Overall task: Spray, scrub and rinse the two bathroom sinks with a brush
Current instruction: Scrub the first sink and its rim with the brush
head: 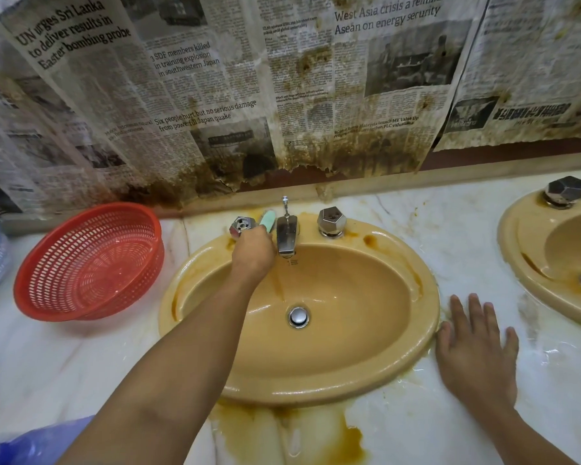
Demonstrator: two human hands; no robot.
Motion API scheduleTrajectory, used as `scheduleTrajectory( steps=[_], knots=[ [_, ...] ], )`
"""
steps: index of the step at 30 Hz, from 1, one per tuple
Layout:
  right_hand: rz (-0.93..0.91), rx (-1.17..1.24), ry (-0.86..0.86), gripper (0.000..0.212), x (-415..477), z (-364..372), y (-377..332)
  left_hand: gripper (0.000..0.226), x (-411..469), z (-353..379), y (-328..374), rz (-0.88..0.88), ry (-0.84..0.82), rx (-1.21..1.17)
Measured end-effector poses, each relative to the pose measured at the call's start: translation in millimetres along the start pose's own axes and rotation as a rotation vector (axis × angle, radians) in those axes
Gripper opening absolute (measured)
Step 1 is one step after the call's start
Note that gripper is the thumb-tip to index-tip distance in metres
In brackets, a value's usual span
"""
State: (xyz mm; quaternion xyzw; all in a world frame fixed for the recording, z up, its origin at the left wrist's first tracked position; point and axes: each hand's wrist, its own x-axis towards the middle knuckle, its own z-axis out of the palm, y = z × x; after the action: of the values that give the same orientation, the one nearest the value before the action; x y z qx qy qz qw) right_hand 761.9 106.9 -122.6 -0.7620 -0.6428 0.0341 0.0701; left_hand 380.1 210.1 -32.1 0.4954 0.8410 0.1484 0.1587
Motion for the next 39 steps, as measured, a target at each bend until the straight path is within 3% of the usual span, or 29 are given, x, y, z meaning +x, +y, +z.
scheduleTrajectory(
  steps=[6, 13, 21, 27, 33, 39],
  knots=[
    [0.004, 0.001, -0.011, 0.068, 1, 3, 2, 0.028, -26, -4, -11, 0.053, -0.042, -0.121],
    [0.008, 0.007, -0.002, 0.067, 2, 3, 2, 0.033, 34, -19, 10, -0.163, -0.093, -0.219],
    [0.002, 0.007, 0.016, 0.067, 1, 4, 2, 0.027, 6, -18, 4, -0.128, -0.242, -0.266],
    [0.001, 0.008, 0.028, 0.065, 2, 5, 3, 0.039, 40, -21, 13, -0.229, -0.224, -0.314],
    [0.01, 0.013, 0.011, 0.066, 2, 6, 3, 0.029, -5, -21, -15, -0.154, -0.287, -0.313],
    [0.005, 0.003, 0.019, 0.067, 2, 6, 3, 0.032, 21, -19, 6, -0.162, -0.163, -0.306]
  ],
)
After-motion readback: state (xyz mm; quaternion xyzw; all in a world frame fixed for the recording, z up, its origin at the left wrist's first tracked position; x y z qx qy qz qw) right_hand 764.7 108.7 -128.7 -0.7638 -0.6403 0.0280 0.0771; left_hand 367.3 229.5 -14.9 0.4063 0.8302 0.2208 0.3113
